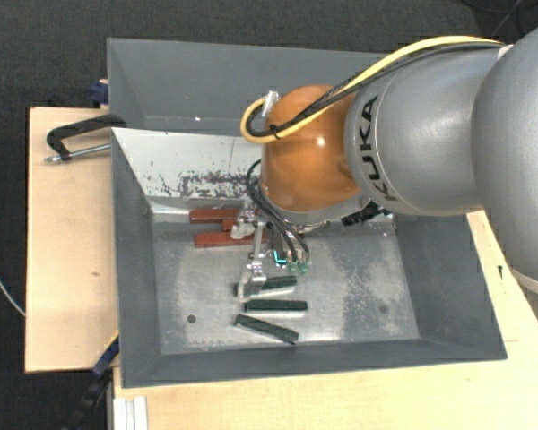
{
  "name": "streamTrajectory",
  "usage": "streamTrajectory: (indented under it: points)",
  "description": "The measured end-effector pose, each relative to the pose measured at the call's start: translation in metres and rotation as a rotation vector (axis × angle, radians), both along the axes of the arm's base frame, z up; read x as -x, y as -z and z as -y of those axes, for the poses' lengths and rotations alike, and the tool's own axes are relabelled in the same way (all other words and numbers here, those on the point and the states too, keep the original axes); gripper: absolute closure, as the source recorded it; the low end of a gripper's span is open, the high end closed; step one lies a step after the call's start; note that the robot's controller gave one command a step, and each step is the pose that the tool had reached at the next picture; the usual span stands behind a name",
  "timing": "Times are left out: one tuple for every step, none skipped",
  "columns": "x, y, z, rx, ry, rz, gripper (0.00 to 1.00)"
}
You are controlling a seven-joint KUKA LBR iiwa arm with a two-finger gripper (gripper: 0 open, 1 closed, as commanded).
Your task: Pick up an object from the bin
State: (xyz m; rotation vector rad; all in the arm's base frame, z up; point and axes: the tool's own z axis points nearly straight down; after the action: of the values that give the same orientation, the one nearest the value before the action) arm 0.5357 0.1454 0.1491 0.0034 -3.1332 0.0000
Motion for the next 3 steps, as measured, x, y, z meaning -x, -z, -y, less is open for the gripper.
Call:
streamTrajectory:
  points:
    - [-0.001,-0.004,0.001,-0.001,0.002,0.007,0.00]
    - [0.005,0.022,0.012,-0.004,-0.125,0.017,0.00]
    - [0.003,0.071,0.052,-0.005,-0.532,0.011,1.00]
